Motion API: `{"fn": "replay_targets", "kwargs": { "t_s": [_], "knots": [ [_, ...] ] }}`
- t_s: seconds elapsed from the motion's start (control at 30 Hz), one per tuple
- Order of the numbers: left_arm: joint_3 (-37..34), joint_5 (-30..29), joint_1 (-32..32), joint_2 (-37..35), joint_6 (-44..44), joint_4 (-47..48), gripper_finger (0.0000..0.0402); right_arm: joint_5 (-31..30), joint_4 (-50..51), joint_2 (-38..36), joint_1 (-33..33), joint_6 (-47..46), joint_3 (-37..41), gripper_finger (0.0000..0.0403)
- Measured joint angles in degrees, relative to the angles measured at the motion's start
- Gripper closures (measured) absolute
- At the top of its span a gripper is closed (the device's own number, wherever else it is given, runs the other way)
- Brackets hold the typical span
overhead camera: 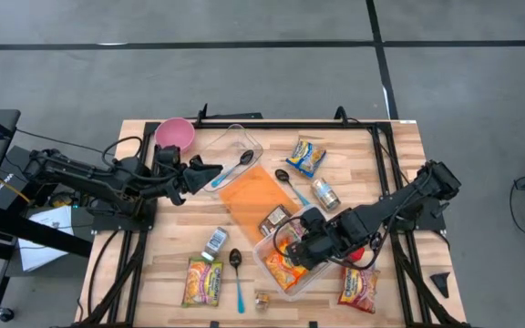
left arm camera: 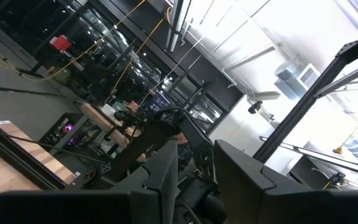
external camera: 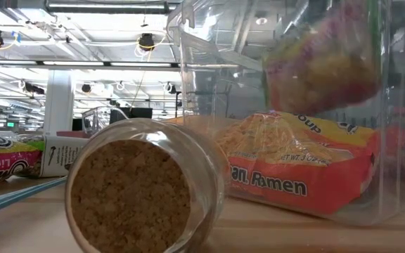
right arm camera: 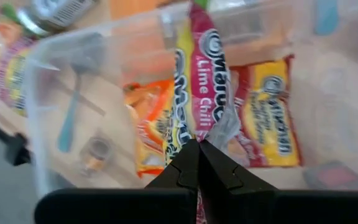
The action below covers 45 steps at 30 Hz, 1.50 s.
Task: Pick & Place Food Item
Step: Put the green noodle pack into the bottom transparent bin
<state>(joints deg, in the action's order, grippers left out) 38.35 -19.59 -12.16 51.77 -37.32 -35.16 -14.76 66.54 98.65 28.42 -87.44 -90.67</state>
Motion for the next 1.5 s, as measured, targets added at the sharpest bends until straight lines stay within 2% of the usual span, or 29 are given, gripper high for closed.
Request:
{"fn": "replay_targets", "kwargs": {
  "t_s": [0.17, 0.4, 0.53, 0.63, 0.87, 1.0, 1.17, 1.27, 1.43, 1.5],
  "knots": [
    [0.0, 0.0, 0.0, 0.0, 0.21, 0.04, 0.0302, 0.23, 0.73, 0.0, 0.0, 0.96, 0.0, 0.0403],
    [0.02, -0.03, 0.01, 0.0, 1.14, 0.07, 0.0302, 1.55, -3.66, 0.13, 0.12, 3.36, 0.0, 0.0403],
    [0.02, -0.03, 0.0, 0.02, 1.32, 0.28, 0.0302, 4.4, -2.95, 3.42, 0.02, 4.73, 0.08, 0.0403],
    [0.03, -0.03, 0.02, 0.02, 1.42, 0.28, 0.0302, 4.22, -5.78, 4.92, 0.0, 5.53, 0.09, 0.0403],
    [0.04, -0.03, 0.02, 0.02, 1.41, 0.28, 0.0302, 2.87, -2.4, 3.58, 0.07, 5.15, -0.08, 0.0403],
    [0.04, -0.05, 0.02, 0.02, 1.44, 0.29, 0.0302, 3.1, 3.21, 3.82, 0.97, 3.98, 0.1, 0.0403],
    [0.04, -0.05, 0.01, 0.02, 1.49, 0.29, 0.0302, 3.1, 3.13, 3.76, 1.73, 4.42, 0.06, 0.0403],
    [0.04, -0.51, 0.02, 0.02, 1.49, 0.27, 0.0302, 4.02, -0.8, 3.57, 1.44, 4.72, 3.25, 0.0403],
    [0.04, -0.55, 0.02, 0.02, 1.05, 0.21, 0.0302, 3.94, -17.52, -0.7, 1.72, 2.39, 10.18, 0.0403],
    [0.04, -0.55, 0.02, 0.02, 0.63, -0.04, 0.0302, 2.7, -18.27, -2.5, 2.01, 1.22, 11.83, 0.0403]
  ]
}}
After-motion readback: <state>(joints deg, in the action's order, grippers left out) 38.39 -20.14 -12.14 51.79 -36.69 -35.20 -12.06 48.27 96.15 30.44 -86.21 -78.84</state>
